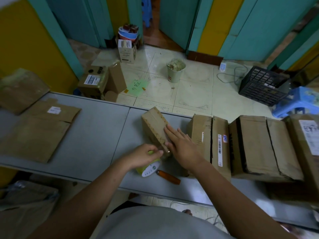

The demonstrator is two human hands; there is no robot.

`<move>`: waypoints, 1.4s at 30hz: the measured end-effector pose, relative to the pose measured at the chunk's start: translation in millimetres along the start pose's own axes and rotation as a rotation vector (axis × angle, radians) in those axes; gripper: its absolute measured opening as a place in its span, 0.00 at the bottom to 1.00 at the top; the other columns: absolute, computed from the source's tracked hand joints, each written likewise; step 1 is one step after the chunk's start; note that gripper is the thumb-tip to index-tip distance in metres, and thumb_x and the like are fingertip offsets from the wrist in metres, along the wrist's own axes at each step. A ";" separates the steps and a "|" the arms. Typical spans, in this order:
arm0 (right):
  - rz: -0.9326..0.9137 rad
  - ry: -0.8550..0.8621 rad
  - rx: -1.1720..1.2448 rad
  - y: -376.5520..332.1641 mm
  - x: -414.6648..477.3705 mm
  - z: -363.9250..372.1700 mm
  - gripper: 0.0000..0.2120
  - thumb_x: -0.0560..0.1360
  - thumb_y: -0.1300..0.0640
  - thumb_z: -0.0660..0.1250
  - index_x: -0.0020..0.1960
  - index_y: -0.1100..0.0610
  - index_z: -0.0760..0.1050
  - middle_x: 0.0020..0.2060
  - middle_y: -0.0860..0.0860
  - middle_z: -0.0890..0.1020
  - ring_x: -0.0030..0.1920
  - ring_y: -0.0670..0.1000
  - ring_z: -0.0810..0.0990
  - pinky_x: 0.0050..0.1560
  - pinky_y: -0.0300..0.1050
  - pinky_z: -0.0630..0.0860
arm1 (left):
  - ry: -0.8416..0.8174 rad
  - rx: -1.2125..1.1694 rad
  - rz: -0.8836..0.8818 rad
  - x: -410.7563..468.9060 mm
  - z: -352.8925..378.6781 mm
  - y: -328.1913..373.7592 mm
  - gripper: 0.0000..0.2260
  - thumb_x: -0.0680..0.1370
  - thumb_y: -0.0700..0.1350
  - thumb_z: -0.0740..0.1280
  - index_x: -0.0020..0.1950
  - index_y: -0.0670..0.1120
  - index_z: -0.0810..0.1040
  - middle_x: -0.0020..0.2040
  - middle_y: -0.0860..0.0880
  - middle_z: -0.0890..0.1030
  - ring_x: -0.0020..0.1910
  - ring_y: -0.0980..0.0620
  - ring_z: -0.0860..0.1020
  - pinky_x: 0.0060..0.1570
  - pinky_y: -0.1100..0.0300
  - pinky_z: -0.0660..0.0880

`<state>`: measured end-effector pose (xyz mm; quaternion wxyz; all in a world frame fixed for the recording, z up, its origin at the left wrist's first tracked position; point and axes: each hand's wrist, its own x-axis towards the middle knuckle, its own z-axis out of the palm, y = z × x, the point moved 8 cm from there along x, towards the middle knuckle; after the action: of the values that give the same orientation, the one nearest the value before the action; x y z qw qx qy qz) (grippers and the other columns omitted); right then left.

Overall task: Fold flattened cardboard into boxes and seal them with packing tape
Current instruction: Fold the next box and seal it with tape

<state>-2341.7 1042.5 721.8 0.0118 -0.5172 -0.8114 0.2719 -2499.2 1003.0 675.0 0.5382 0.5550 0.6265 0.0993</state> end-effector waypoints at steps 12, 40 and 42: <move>-0.116 0.402 0.271 -19.4 -49.7 -24.7 0.19 0.84 0.60 0.64 0.75 0.58 0.73 0.75 0.56 0.72 0.78 0.54 0.67 0.78 0.47 0.64 | 0.201 -0.254 0.239 -1.7 5.4 12.8 0.33 0.83 0.50 0.72 0.73 0.81 0.59 0.48 0.54 0.87 0.50 0.59 0.85 0.54 0.54 0.80; 0.259 0.013 0.586 27.8 -188.3 -4.0 0.09 0.85 0.54 0.63 0.50 0.47 0.81 0.31 0.50 0.82 0.31 0.46 0.81 0.33 0.34 0.72 | -0.092 -0.070 0.181 -2.3 -13.9 32.5 0.40 0.82 0.45 0.72 0.84 0.67 0.52 0.54 0.59 0.87 0.53 0.62 0.85 0.51 0.62 0.76; 0.266 0.073 0.753 12.7 -185.9 -21.6 0.12 0.84 0.46 0.61 0.51 0.43 0.82 0.26 0.51 0.78 0.27 0.45 0.77 0.32 0.36 0.71 | -0.082 -0.086 0.176 -2.4 -15.0 32.1 0.38 0.82 0.48 0.73 0.83 0.70 0.54 0.57 0.58 0.87 0.54 0.62 0.85 0.50 0.63 0.77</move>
<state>-2238.2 898.6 783.1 0.1941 -0.5867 -0.5800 0.5307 -2492.6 1019.8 705.5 0.5759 0.5878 0.5480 0.1501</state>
